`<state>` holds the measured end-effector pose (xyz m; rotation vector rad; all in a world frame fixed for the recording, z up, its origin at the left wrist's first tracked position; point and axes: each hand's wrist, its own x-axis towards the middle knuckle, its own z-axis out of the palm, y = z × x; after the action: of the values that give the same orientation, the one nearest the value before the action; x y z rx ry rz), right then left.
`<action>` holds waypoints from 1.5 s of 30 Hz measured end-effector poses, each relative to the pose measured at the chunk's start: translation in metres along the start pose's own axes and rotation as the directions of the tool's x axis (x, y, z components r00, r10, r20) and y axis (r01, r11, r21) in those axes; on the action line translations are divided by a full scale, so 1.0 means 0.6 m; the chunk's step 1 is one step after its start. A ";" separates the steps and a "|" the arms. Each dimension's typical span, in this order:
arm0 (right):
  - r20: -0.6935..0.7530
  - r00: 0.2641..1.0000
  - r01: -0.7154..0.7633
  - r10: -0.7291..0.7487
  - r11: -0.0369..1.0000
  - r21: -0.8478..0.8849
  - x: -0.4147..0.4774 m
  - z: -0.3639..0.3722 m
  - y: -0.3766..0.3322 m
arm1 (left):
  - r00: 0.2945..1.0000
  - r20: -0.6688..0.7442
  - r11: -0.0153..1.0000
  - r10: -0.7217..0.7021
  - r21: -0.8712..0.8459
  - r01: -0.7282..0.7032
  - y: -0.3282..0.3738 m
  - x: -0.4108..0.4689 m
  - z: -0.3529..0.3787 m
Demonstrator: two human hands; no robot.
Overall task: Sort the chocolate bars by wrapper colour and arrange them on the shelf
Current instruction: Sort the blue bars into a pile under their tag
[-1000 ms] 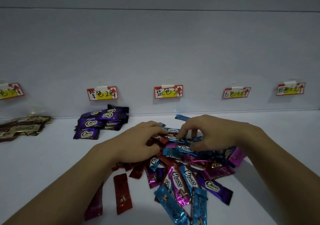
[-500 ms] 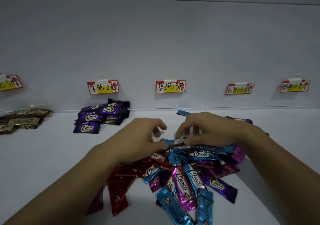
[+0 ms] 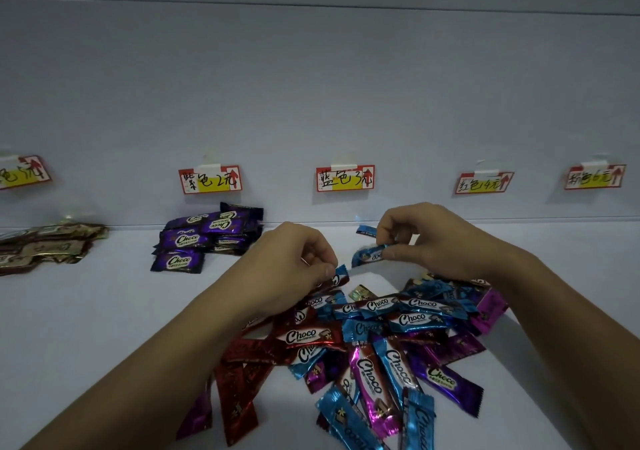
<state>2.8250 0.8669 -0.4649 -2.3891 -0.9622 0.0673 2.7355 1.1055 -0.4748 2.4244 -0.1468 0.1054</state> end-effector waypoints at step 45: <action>-0.227 0.944 -0.303 0.239 0.900 -0.313 0.069 0.047 0.047 | 0.978 0.035 0.864 0.208 0.462 -0.200 -0.048 0.129 0.033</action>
<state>2.8665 0.8909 -0.4971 -2.7814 -0.5836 -0.2331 2.8165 1.1080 -0.4995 2.8797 -0.4142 0.2849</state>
